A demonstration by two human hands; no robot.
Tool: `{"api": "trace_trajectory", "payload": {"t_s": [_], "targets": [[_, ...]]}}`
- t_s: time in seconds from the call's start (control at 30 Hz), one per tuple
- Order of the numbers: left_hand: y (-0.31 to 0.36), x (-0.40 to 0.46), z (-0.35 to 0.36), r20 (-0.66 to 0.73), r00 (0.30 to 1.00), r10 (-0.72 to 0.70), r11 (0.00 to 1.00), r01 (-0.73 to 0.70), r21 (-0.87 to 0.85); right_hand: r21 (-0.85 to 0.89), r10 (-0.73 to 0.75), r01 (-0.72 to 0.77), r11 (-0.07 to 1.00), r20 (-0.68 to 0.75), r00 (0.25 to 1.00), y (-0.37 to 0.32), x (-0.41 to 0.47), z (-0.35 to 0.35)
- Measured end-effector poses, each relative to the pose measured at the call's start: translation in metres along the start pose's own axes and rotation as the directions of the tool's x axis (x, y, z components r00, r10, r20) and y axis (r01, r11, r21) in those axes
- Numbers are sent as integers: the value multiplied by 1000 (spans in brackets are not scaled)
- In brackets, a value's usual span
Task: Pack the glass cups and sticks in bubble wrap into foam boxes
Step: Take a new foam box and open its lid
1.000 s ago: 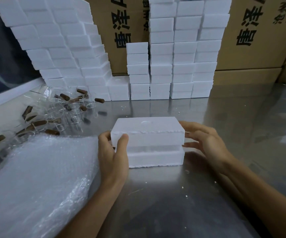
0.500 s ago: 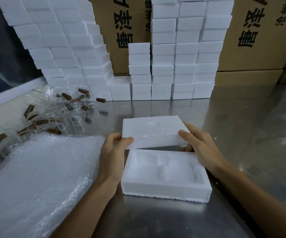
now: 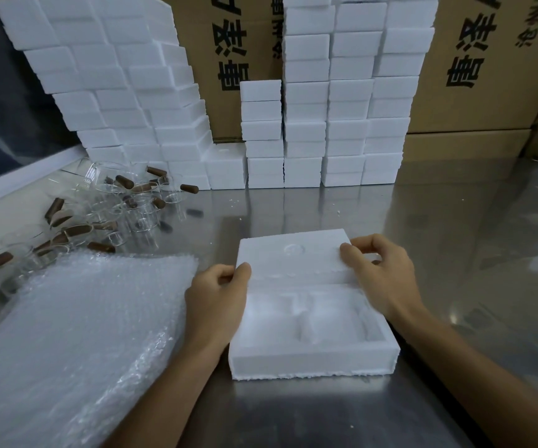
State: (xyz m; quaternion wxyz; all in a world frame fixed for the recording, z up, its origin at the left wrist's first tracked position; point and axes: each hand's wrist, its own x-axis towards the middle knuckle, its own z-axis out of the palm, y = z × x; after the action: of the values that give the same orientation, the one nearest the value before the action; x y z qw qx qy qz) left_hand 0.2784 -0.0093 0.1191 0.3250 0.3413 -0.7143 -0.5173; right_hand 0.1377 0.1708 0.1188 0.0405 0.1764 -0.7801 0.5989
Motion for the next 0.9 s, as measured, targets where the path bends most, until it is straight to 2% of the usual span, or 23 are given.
{"api": "trace_trajectory", "payload": {"t_s": [0.23,0.37,0.57,0.7,0.9], "targets": [[3,19,-2,-27,1000,-5,1000,5,-5,10,15,-14,1000,-32,999,-4,11,18],[3,28,-7,-71,996,-50,997,46,-55,45,-6,6,999,-5,1000,-6,12,27],[1,32,-7,-104,993,-52,998,48,-34,-35,-31,30,999,-9,999,-5,16,30],[-1,33,-7,-114,992,-50,995,39,-97,-58,-12,13,998,14,1000,-9,23,35],[-2,31,-9,-107,994,-29,987,12,-158,43,53,-55,998,54,997,-5,26,39]]}}
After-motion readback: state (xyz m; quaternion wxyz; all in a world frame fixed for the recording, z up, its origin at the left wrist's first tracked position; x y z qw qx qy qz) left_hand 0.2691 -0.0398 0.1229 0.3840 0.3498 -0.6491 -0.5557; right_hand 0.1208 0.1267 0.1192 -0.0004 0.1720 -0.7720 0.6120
